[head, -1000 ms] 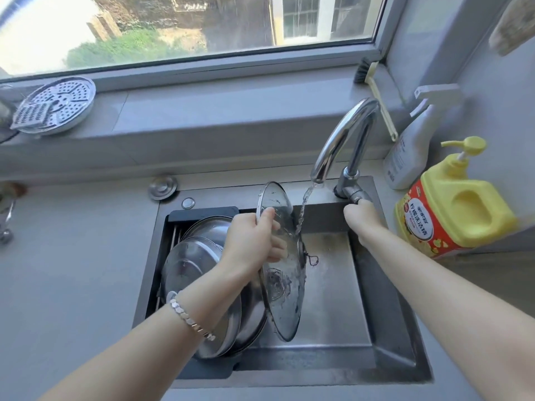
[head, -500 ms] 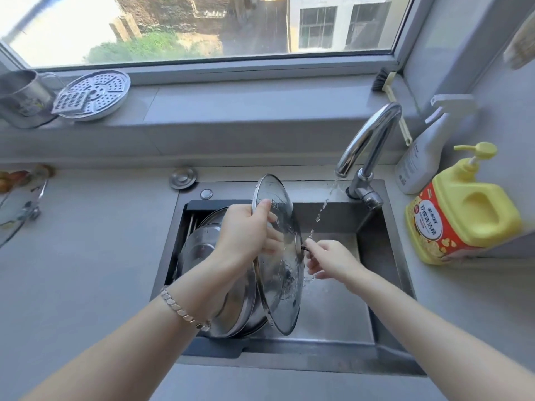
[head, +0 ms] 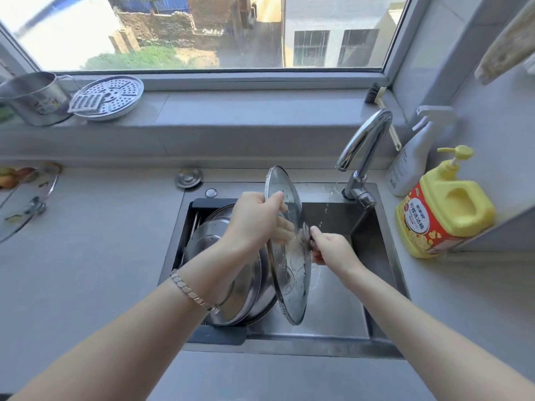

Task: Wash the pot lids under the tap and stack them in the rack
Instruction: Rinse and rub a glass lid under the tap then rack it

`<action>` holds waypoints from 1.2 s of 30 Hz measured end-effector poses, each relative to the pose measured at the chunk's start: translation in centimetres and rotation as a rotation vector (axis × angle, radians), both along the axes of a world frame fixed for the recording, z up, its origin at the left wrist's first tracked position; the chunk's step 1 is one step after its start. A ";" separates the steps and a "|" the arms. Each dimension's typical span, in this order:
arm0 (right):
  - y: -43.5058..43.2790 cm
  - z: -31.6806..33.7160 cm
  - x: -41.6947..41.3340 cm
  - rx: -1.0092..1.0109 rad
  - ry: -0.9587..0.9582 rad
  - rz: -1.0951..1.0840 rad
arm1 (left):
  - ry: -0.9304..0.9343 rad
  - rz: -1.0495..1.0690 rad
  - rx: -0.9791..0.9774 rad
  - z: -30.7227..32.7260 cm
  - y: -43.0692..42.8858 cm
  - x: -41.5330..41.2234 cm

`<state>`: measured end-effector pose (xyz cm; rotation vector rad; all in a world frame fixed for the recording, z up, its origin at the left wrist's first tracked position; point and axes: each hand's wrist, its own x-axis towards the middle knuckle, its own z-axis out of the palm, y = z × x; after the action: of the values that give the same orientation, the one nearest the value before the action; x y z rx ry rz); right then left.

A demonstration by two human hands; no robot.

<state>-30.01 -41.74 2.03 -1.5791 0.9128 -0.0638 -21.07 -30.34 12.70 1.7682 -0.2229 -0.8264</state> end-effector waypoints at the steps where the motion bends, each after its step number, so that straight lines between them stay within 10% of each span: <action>1: 0.1 0.0 -0.2 0.010 -0.006 0.009 | 0.007 -0.006 0.005 0.0 0.3 -0.2; 11: 2.8 2.8 1.7 -0.212 -0.006 0.158 | 0.063 0.184 -0.039 -2.5 7.1 4.4; 17: 8.1 4.3 5.6 -0.582 0.276 0.335 | -0.153 0.096 0.411 -8.1 12.7 6.1; 36: 16.6 1.7 22.1 -1.089 0.591 0.903 | 0.447 -0.001 0.362 -18.1 16.8 14.2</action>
<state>-7.87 -25.15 3.69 -3.0098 0.4848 0.6821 -6.91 -13.55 -5.42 1.8549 0.2358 -1.2974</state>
